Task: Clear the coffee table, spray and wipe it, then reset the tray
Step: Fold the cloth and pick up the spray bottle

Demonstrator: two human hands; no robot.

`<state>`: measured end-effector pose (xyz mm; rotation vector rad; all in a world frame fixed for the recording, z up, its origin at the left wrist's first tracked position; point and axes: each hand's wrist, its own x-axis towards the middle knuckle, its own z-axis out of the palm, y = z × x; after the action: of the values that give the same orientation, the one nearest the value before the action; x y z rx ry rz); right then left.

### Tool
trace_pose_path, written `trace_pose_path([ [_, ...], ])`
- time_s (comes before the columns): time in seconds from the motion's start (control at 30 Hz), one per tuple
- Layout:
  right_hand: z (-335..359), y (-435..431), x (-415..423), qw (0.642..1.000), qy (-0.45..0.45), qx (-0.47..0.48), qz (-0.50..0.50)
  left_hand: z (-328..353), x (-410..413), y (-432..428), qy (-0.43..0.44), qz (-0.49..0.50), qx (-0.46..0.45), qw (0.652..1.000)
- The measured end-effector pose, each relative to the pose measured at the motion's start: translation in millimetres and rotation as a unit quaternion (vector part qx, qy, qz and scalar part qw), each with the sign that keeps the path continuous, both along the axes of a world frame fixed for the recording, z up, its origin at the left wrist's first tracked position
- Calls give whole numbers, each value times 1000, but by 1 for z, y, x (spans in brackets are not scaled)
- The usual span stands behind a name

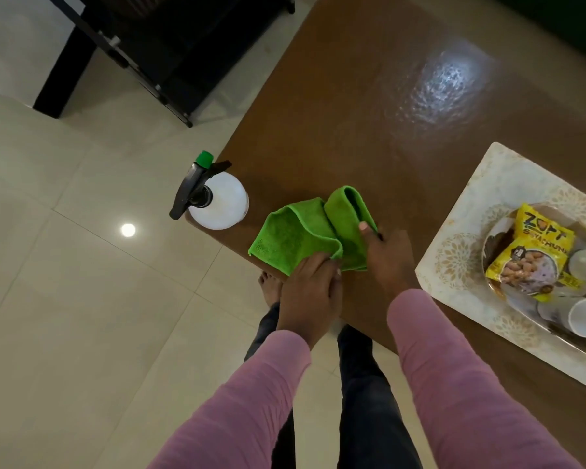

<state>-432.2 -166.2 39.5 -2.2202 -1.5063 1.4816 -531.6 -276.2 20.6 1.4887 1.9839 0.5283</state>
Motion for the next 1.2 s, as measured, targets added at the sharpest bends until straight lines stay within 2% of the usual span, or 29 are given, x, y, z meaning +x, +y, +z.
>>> trace_pose_path([
  [0.1,-8,-6,23,998,-51,24,-36,-5,-10,-4,5,70,-31,997],
  [0.2,-19,-18,49,991,-85,-2,-101,-2,-23,-7,5,152,-36,988],
  [0.27,-25,-29,63,982,-107,-50,-147,-2,-34,-10,-2,276,-69,959],
  [0.33,-28,-40,75,974,-121,-97,-166,-6,-44,-16,-2,385,-133,913],
  [0.4,-28,-48,80,966,-140,-119,-179,-7,-52,-19,20,417,-169,893],
  [0.47,-26,-49,80,960,-163,-97,-205,-8,-56,-13,33,379,-149,913],
  [0.53,-23,-43,77,955,-189,-51,-222,-12,-60,3,10,301,-136,944],
  [0.63,-22,-28,72,958,-186,-3,-219,-20,-66,40,-17,212,-169,962],
  [0.87,-33,-7,70,967,-152,-77,-188,-23,-77,104,-33,153,-263,952],
  [0.97,-37,-3,76,963,-136,-78,-219,-23,-80,111,-37,151,-280,947],
  [1.07,-40,0,83,963,-72,-62,-253,-19,-84,108,-57,143,-280,947],
  [1.2,-31,0,98,968,26,-87,-233,1,-91,93,-17,91,-247,965],
])
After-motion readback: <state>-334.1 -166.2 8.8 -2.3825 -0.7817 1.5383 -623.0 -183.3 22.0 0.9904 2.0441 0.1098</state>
